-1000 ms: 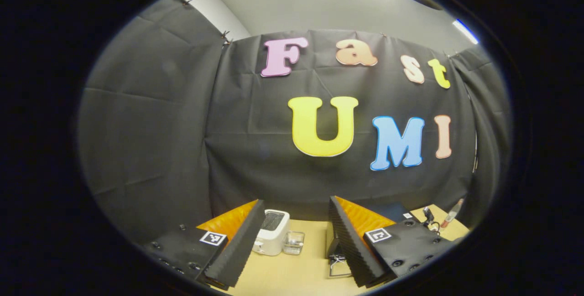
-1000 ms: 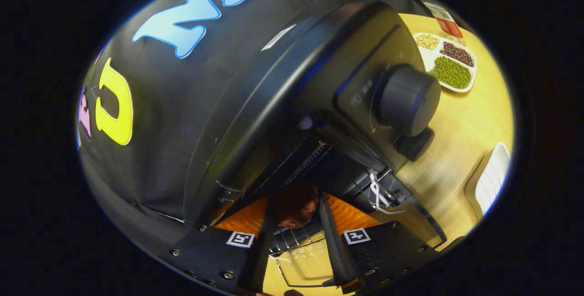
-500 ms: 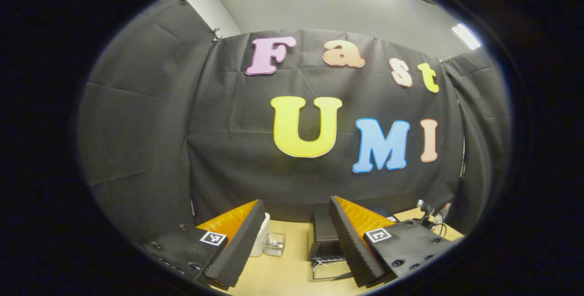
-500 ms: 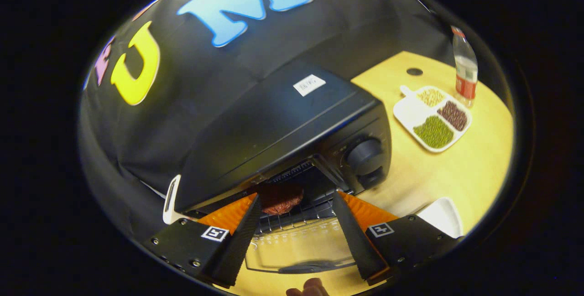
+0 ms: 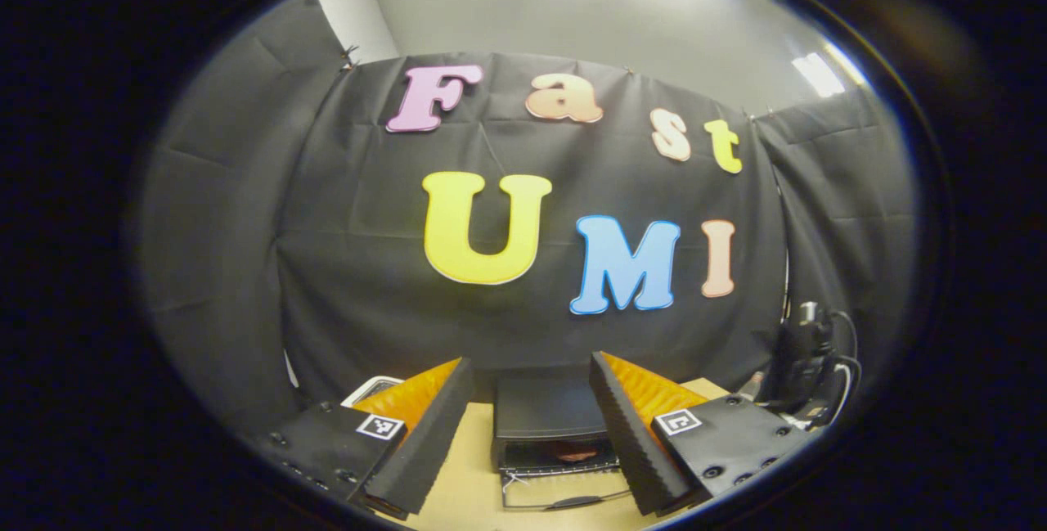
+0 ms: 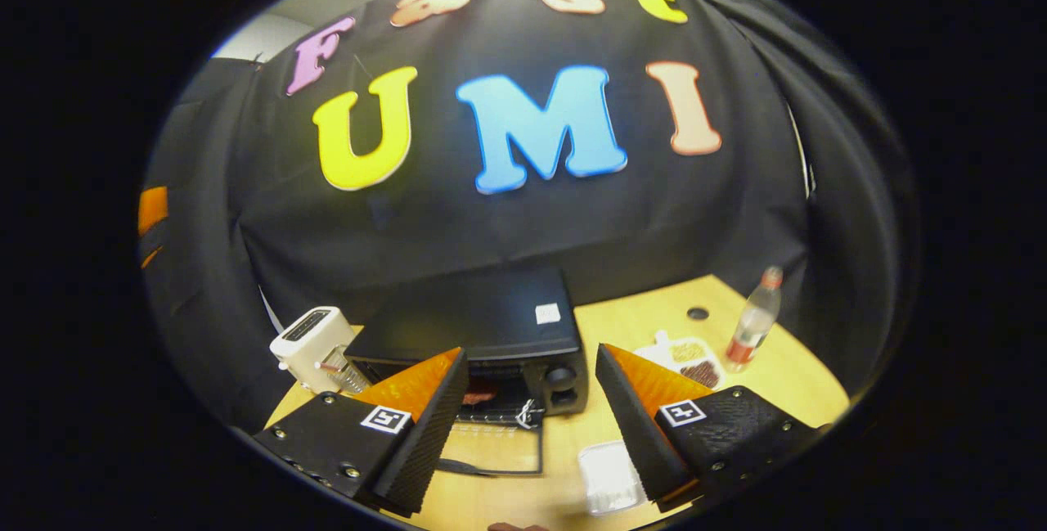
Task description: Open the electric oven with the left hand, put the food in, and close the electric oven.
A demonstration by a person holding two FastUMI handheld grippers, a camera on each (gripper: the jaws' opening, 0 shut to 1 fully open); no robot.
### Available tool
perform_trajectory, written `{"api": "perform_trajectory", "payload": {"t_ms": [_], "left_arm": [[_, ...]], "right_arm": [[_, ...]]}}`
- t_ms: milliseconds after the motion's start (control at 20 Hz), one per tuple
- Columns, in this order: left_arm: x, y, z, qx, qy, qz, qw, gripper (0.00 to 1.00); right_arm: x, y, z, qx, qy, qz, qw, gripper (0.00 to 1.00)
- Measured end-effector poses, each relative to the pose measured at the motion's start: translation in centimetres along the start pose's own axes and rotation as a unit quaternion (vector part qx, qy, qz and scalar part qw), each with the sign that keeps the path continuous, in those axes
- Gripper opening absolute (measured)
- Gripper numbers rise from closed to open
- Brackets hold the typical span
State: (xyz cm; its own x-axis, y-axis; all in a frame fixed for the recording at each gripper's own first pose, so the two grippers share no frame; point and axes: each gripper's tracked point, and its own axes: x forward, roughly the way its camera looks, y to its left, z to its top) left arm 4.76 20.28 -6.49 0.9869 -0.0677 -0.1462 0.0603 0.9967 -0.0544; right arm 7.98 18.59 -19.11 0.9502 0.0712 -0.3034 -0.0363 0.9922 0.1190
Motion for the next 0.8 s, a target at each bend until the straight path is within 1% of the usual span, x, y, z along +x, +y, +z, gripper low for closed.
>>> {"api": "perform_trajectory", "payload": {"t_ms": [50, 100, 150, 200, 250, 300, 400, 450, 650, 800], "left_arm": [[0.3, -1.1, -0.4, 0.000, 0.000, -0.007, 1.000, 0.95], [0.4, -2.2, -0.4, -0.001, -0.001, -0.015, 1.000, 1.00], [0.8, -3.3, -0.7, 0.000, -0.002, -0.019, 1.000, 0.95], [0.8, -4.2, -0.9, 0.001, -0.001, -0.022, 1.000, 0.95], [1.0, -5.2, -1.1, 0.002, 0.000, -0.026, 1.000, 1.00], [1.2, -6.1, -1.5, 0.004, 0.005, -0.028, 1.000, 1.00], [1.7, -7.3, -2.5, 0.013, 0.013, -0.027, 0.999, 1.00], [2.0, -7.8, -2.9, 0.017, 0.018, -0.025, 0.999, 1.00], [3.2, -9.9, -6.4, 0.011, 0.049, -0.030, 0.998, 1.00], [3.7, -10.4, -9.8, -0.004, 0.087, -0.025, 0.996, 1.00]], "right_arm": [[-1.3, -0.3, 1.4, -0.001, -0.016, 0.002, 1.000, 0.95], [-2.5, -0.8, 2.8, -0.003, -0.027, 0.000, 1.000, 0.95], [-3.5, -1.5, 4.3, -0.005, -0.041, -0.003, 0.999, 0.95], [-4.4, -2.3, 5.8, -0.008, -0.056, -0.008, 0.998, 0.98], [-5.2, -2.8, 7.4, -0.012, -0.073, -0.011, 0.997, 0.98], [-5.9, -3.4, 8.9, -0.020, -0.090, -0.015, 0.996, 0.92], [-7.0, -4.1, 10.9, -0.033, -0.116, -0.020, 0.993, 0.92], [-7.3, -4.2, 11.6, -0.034, -0.123, -0.017, 0.992, 0.98], [-8.2, -6.7, 13.6, -0.027, -0.137, -0.022, 0.990, 0.98], [-7.3, -7.7, 13.3, -0.032, -0.131, -0.020, 0.991, 0.98]]}}
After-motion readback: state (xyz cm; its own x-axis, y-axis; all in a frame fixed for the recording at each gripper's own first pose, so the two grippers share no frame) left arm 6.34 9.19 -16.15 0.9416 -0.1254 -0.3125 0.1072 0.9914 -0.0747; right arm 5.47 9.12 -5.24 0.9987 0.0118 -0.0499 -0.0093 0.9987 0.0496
